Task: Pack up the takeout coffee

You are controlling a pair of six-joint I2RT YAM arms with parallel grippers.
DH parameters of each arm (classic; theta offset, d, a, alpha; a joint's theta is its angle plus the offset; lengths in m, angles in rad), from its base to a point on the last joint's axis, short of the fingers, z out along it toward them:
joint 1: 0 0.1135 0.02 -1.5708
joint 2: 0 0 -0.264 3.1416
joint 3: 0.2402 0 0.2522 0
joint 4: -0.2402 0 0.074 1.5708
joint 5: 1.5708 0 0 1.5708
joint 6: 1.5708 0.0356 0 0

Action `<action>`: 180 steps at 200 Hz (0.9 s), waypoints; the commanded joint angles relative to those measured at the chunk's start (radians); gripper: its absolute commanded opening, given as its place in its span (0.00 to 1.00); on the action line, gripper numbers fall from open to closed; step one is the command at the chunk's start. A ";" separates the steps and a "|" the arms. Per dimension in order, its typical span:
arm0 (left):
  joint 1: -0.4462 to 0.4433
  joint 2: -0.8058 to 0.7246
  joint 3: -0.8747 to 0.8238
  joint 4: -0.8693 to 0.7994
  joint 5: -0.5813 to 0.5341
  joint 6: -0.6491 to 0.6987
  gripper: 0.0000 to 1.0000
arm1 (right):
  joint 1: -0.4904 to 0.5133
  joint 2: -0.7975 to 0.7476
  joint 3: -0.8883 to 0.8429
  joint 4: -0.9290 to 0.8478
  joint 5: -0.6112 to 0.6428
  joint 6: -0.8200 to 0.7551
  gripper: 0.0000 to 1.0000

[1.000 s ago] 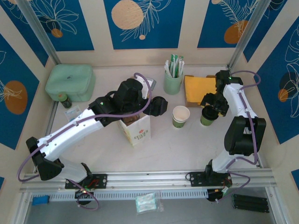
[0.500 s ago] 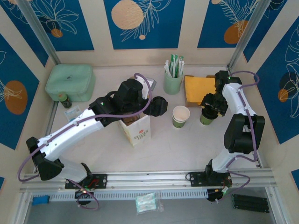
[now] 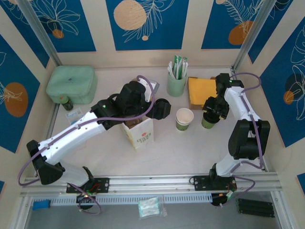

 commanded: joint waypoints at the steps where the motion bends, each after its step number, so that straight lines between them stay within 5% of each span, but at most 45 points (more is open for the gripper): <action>1: -0.007 -0.042 -0.022 0.028 0.004 -0.007 0.99 | 0.029 -0.069 -0.023 -0.019 0.000 0.013 0.71; 180: -0.007 -0.152 -0.158 0.069 -0.065 -0.032 1.00 | 0.425 -0.251 -0.129 -0.126 0.049 0.157 0.70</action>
